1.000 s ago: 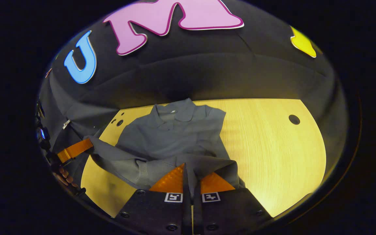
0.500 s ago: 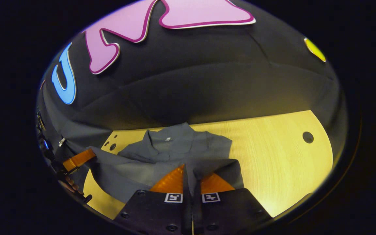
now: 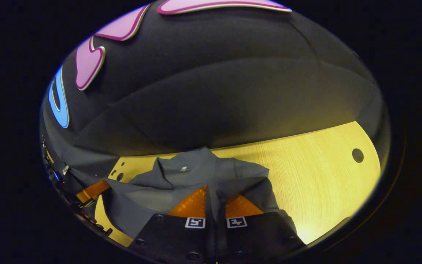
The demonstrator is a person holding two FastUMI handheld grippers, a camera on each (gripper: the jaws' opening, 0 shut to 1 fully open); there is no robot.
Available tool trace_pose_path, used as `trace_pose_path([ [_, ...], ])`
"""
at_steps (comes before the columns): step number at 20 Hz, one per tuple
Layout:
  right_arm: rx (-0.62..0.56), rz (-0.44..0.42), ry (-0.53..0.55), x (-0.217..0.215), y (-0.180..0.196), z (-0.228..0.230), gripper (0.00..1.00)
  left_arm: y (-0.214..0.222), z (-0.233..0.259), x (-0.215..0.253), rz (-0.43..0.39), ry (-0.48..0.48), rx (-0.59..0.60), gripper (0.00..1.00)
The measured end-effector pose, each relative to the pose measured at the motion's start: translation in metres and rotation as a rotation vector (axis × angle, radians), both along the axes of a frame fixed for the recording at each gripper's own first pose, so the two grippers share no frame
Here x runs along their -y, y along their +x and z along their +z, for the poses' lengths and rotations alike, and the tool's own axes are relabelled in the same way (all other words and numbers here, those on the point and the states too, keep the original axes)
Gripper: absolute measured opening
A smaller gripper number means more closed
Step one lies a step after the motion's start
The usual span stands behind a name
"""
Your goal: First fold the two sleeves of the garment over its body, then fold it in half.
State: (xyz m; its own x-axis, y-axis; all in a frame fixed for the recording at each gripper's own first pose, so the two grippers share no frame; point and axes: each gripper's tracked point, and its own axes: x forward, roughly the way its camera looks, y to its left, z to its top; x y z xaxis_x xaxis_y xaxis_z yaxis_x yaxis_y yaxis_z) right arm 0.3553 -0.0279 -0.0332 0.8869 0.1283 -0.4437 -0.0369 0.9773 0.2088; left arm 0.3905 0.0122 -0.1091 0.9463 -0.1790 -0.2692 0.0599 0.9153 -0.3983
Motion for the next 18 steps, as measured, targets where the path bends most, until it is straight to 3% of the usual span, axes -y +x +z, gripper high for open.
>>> trace_pose_path([
  [1, -0.003, 0.0, -0.021, 0.002, 0.001, -0.003, 0.17, 0.002, -0.005, 0.003, -0.005, 0.026, -0.01, 0.06],
  [2, -0.008, -0.001, -0.036, 0.001, 0.001, -0.006, 0.08, -0.001, -0.008, 0.004, 0.006, 0.049, -0.026, 0.08],
  [3, -0.013, 0.005, -0.039, -0.002, 0.001, -0.009, 0.09, -0.002, -0.009, 0.006, 0.019, 0.065, -0.036, 0.05],
  [4, -0.022, 0.011, -0.039, -0.005, -0.001, -0.01, 0.19, -0.007, -0.007, 0.007, 0.032, 0.075, -0.041, 0.07],
  [5, -0.029, 0.009, -0.044, -0.006, -0.004, -0.01, 0.24, -0.009, -0.004, 0.009, 0.042, 0.076, -0.04, 0.17],
  [6, -0.035, 0.016, -0.036, -0.01, -0.005, -0.01, 0.51, -0.012, 0.003, 0.01, 0.048, 0.073, -0.032, 0.21],
  [7, -0.035, 0.02, -0.033, -0.015, -0.009, -0.005, 0.67, -0.015, 0.01, 0.008, 0.057, 0.071, -0.021, 0.26],
  [9, -0.02, 0.015, -0.067, -0.01, -0.015, 0.001, 0.98, -0.025, 0.026, 0.006, 0.059, 0.066, 0.001, 0.46],
  [11, 0.021, 0.001, -0.1, -0.008, -0.026, 0.021, 0.99, -0.041, 0.043, 0.001, 0.061, 0.08, 0.019, 0.8],
  [12, 0.046, -0.005, -0.107, -0.008, -0.033, 0.032, 0.99, -0.049, 0.051, -0.002, 0.06, 0.097, 0.036, 0.9],
  [13, 0.071, -0.01, -0.114, -0.008, -0.041, 0.044, 0.99, -0.061, 0.061, -0.005, 0.058, 0.12, 0.056, 0.86],
  [14, 0.096, -0.016, -0.123, -0.007, -0.049, 0.054, 0.99, -0.073, 0.071, -0.01, 0.06, 0.148, 0.076, 0.92],
  [17, 0.176, -0.034, -0.155, -0.006, -0.083, 0.086, 0.99, -0.115, 0.099, -0.018, 0.061, 0.224, 0.141, 0.95],
  [18, 0.202, -0.039, -0.166, -0.005, -0.096, 0.095, 0.99, -0.131, 0.109, -0.021, 0.062, 0.242, 0.168, 0.92],
])
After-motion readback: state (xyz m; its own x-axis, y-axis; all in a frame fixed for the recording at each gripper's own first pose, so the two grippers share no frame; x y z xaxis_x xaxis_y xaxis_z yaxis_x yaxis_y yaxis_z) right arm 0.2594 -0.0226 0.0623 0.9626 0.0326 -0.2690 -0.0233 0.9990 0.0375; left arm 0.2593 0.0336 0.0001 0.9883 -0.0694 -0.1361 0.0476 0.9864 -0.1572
